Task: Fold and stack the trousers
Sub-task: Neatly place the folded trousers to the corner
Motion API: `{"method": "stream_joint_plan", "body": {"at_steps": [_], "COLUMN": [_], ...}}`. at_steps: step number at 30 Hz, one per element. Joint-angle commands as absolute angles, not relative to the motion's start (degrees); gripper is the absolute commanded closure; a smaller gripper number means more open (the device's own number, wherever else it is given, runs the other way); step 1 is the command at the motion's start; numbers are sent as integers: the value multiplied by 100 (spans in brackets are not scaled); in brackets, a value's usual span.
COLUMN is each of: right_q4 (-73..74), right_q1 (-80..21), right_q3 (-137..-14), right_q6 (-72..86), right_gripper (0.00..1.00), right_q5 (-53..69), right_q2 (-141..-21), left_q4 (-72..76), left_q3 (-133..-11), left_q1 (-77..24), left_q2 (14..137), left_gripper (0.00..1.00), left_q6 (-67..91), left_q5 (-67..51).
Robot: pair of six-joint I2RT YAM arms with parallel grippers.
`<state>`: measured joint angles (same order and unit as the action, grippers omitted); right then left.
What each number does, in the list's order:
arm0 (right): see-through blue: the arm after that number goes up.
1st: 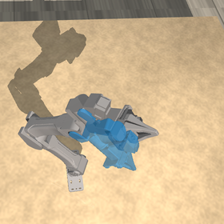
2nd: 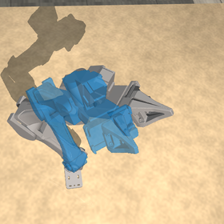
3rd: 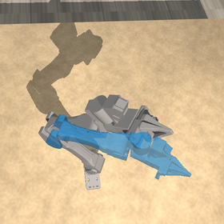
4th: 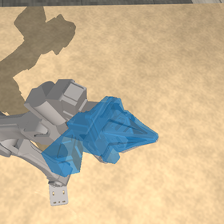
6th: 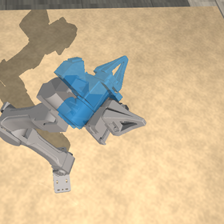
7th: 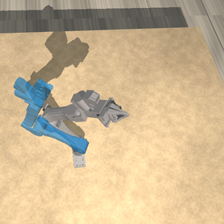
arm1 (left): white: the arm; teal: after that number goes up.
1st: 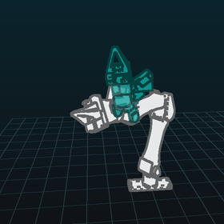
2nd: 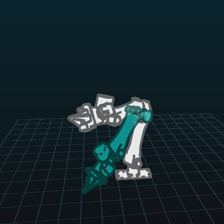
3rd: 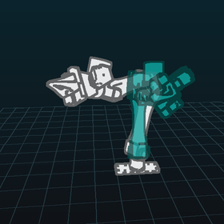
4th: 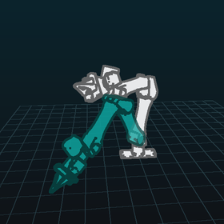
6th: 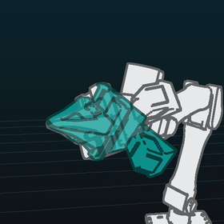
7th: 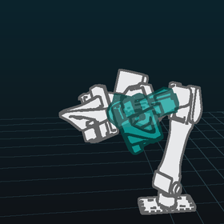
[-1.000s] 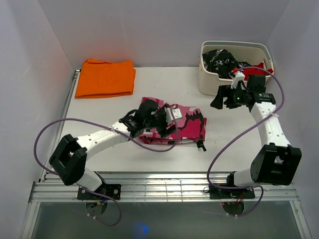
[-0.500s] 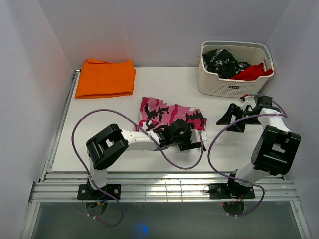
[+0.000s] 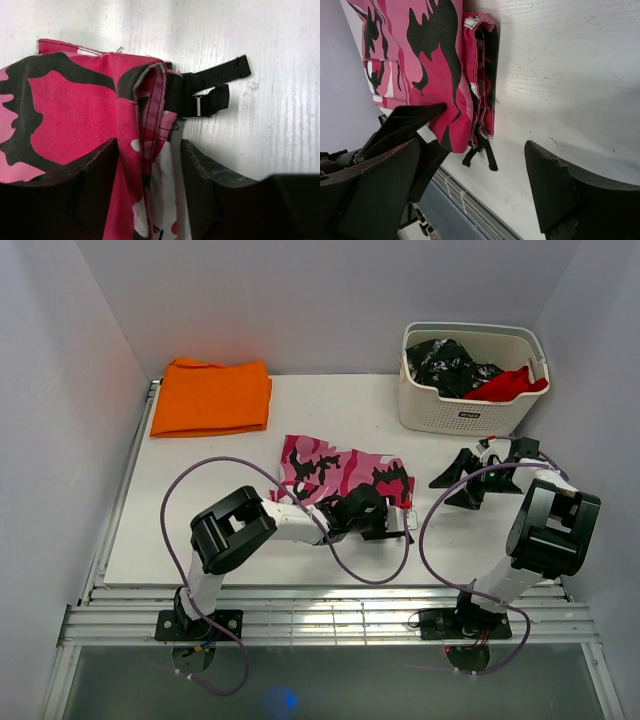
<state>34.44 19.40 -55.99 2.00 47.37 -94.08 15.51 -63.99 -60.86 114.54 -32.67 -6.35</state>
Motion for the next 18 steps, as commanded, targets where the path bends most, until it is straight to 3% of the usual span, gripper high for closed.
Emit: {"method": "stream_joint_plan", "body": {"at_steps": [1, 4, 8, 9, 10, 14, 18], "right_q4": [3147, 3129, 3042, 2971, 2892, 2611, 2417], "right_q1": [1951, 1951, 1960, 1951, 1960, 1951, 1890], "right_q3": [-5520, -5502, -5380, -5318, -5265, -5054, -4975], "right_q6": [466, 483, 527, 658, 720, 1002, 1160], "right_gripper": [10, 10, 10, 10, 10, 10, 10], "right_q5": [5045, 5071, 5071, 5167, 5168, 5466, 5616], "right_q2": [-9448, -9483, -9483, -9475, -9475, -9536, -9702], "left_q4": [1056, 547, 27, -148, -158, -133, 263], "left_q3": [-6275, -6722, -7189, -7311, -7330, -7374, -7146], "left_q1": [-6108, -5977, -5801, -5740, -5704, -5511, -5248], "left_q2": [11425, 11793, 12119, 12146, 12155, 12068, 11708], "left_gripper": [39, 56, 69, 79, 79, 99, 100], "left_q6": [-3279, -2980, -2716, -2672, -2602, -2233, -1873], "left_q5": [-941, -1010, -1362, -1475, -1477, -1993, -2485]}}
